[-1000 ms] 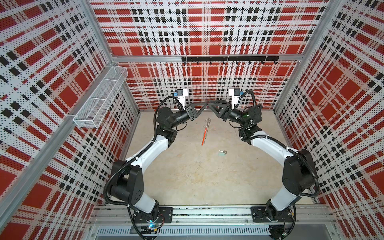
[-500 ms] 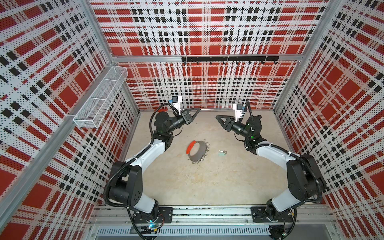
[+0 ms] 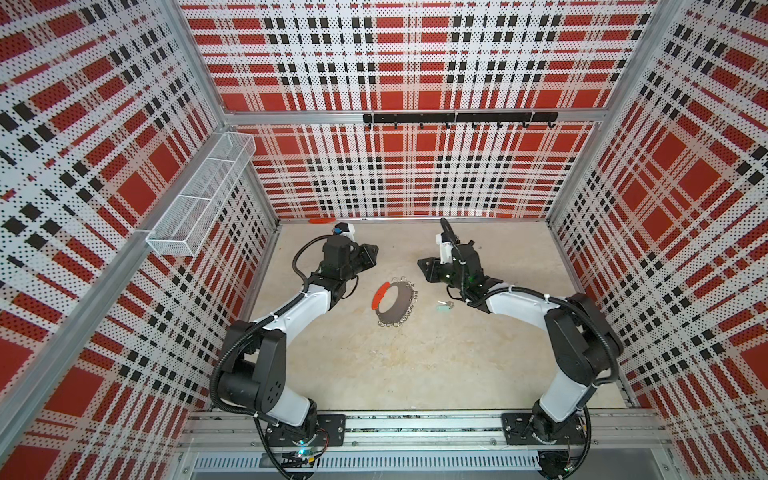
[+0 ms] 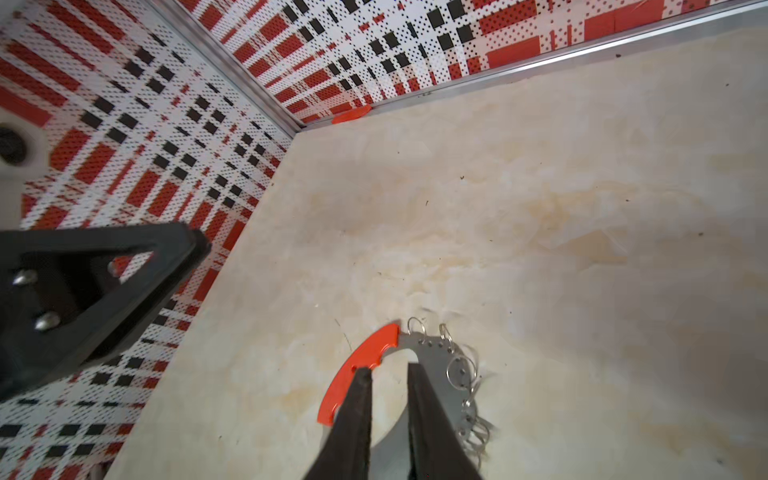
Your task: Put the keys on the keyring
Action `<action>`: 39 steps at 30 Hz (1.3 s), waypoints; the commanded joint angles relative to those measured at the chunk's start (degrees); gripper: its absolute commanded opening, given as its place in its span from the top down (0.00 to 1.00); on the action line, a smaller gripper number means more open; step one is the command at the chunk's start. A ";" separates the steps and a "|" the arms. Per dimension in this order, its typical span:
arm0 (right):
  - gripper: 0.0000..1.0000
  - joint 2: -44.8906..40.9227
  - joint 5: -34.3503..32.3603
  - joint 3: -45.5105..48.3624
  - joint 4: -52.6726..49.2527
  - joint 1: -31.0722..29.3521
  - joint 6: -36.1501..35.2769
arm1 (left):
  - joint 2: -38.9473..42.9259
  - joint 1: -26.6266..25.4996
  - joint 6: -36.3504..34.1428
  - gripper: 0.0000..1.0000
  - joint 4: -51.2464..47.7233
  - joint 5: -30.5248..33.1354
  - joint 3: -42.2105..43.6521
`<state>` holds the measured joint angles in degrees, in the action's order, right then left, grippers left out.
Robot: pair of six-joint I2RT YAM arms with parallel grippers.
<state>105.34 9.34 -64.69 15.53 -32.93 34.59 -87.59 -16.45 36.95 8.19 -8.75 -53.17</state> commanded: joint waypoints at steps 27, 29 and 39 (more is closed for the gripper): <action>0.78 23.60 0.87 -25.86 -19.71 -3.85 -13.16 | 0.93 -1.13 8.29 0.79 -2.30 7.49 10.36; 0.78 24.52 0.96 -27.13 -20.70 -3.90 -13.97 | 0.84 -1.13 8.23 0.79 -2.23 7.20 10.35; 0.78 20.84 -2.14 -24.56 -19.66 -3.46 -14.29 | 0.11 -0.96 7.68 0.80 -1.44 6.10 10.06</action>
<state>128.90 8.91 -90.02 -4.69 -36.82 21.17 -86.65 -17.61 44.97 5.23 -1.63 -41.54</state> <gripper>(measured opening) 0.223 0.206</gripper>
